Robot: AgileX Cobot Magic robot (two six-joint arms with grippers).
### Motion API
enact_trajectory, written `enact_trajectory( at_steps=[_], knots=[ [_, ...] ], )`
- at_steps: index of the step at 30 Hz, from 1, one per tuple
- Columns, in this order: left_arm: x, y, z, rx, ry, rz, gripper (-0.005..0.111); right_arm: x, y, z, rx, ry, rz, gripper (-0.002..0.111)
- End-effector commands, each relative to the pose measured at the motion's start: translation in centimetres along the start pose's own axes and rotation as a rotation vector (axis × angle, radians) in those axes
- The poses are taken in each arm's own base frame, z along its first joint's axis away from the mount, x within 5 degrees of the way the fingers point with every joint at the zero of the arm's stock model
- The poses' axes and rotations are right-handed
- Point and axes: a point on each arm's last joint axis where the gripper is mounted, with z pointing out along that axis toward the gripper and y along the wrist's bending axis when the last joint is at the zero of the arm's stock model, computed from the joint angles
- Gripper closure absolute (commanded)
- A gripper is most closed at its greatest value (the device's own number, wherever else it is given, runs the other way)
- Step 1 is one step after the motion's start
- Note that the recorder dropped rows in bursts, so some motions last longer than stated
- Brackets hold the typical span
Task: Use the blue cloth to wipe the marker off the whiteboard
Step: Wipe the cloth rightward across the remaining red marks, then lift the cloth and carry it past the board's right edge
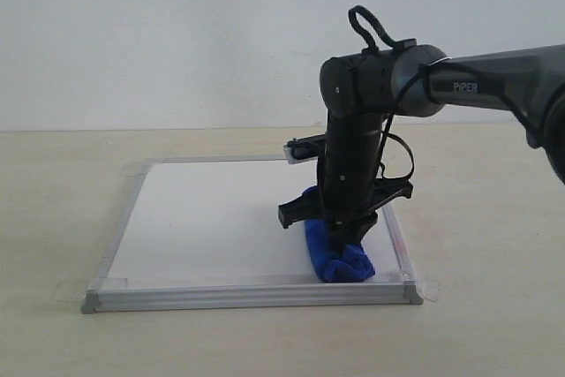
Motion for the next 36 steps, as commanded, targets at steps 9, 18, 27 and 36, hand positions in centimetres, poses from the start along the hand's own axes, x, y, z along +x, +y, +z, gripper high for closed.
enact_trajectory(
  at_steps=[9,18,27,36],
  knots=[
    [0.1,-0.1,0.1,0.011,0.0,-0.005,0.103,1.7,-3.6,-9.1,0.101,-0.17,0.011,0.108],
    [0.1,-0.1,0.1,0.011,0.0,-0.005,0.103,4.4,-9.5,-13.6,0.124,-0.247,0.154,0.108],
    [0.1,-0.1,0.1,0.011,0.0,-0.005,0.103,8.8,-11.5,-8.4,0.102,-0.165,0.239,0.108],
    [0.1,-0.1,0.1,0.011,0.0,-0.005,0.103,7.7,-11.4,-5.0,0.073,-0.294,0.149,0.108]
  ],
)
